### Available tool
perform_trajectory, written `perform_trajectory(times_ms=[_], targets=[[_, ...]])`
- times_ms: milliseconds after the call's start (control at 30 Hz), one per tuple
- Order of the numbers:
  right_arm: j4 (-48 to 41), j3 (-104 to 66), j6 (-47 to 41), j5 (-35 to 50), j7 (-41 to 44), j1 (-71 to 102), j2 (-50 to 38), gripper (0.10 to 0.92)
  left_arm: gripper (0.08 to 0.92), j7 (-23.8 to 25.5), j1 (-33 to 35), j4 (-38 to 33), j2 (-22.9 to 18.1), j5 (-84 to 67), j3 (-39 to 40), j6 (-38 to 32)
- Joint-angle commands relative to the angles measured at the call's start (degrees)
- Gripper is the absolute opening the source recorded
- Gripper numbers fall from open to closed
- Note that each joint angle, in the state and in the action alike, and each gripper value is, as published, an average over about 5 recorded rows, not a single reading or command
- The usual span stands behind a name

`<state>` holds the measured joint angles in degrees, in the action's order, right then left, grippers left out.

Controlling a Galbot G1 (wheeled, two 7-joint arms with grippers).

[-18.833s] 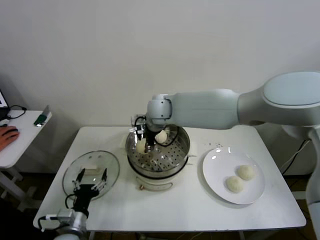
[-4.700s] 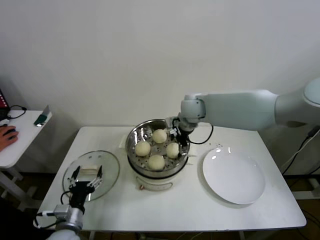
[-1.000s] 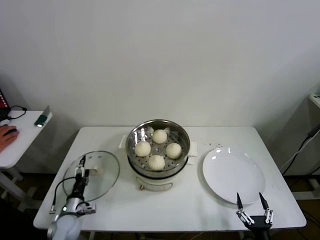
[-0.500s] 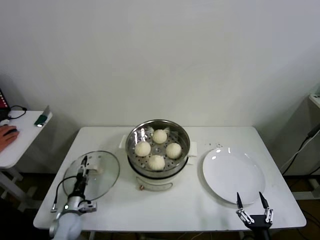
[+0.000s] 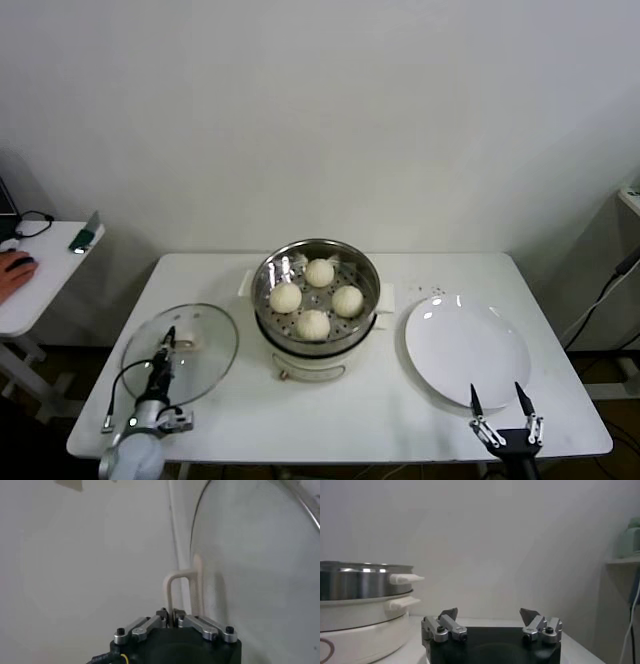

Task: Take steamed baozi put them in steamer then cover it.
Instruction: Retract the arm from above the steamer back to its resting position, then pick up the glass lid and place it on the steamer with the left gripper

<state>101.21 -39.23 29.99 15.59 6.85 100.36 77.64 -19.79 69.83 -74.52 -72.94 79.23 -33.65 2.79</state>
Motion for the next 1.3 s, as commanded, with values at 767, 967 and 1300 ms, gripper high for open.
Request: perform_trajectory(times_ms=[767,967,1300], targets=[[0.2,0.3,-0.7,-4.5,-0.5,0.5,0.7,0.823,0.149,25.9,-0.4,-38.8,18.4,-24.7,5.6,25.2],[0.8,0.3,-1.4,-5.0,-0.5,0.5,1.2,0.823,0.149,28.9,-6.2,-42.7,16.5,-21.7,14.9,31.5],[2.2,0.4,-6.4,-5.2,-0.9,-0.5,2.1,0.823,0.149,36.7,-16.6,-42.0,8.3,-11.3,31.3,37.3]])
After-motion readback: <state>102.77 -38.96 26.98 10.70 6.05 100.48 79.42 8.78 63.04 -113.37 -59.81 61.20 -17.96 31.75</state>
